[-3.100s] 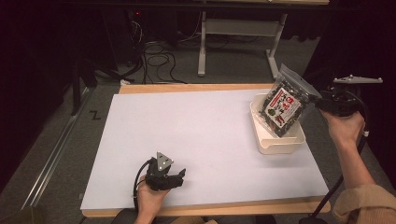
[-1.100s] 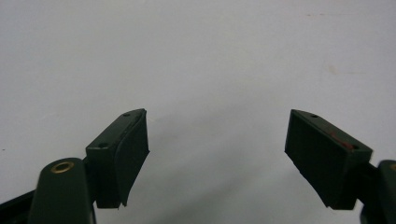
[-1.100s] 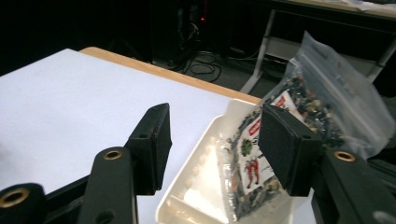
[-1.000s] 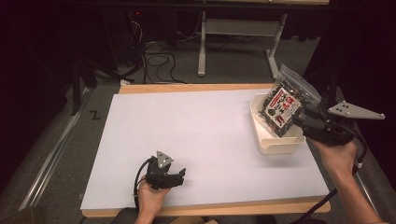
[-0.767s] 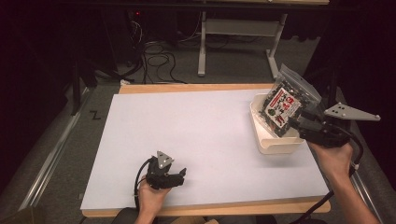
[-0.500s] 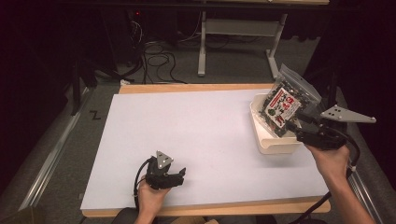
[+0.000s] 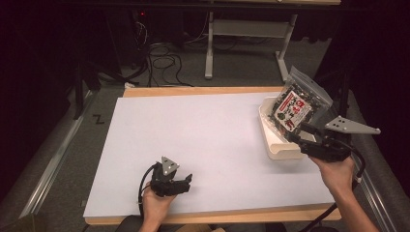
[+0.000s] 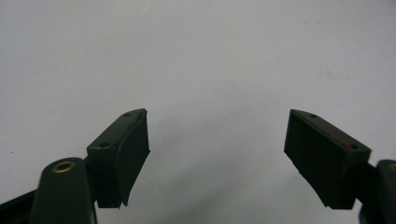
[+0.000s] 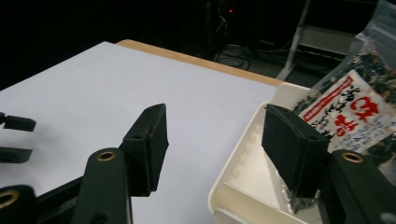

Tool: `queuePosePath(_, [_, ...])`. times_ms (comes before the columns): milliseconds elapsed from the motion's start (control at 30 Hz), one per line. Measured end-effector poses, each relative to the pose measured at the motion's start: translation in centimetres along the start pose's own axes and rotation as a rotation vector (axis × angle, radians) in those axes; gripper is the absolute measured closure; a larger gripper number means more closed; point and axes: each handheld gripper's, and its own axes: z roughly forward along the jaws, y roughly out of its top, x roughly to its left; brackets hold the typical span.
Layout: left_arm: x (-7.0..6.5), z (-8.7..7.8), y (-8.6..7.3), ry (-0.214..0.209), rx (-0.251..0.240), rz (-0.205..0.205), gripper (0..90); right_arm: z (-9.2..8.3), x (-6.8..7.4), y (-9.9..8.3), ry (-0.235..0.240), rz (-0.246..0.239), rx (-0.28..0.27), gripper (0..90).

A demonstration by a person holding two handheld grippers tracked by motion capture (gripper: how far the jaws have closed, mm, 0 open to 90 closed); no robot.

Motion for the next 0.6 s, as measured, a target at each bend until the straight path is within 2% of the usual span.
queuePosePath(267, [0.0,0.0,0.0,0.0,-0.004,0.001,22.8,0.4,1.1,-0.3,0.045,-0.003,0.002,41.7])
queuePosePath(600, [0.0,0.0,0.0,0.0,-0.004,0.001,22.8,1.3,1.9,-1.1,0.07,0.004,0.024,41.0])
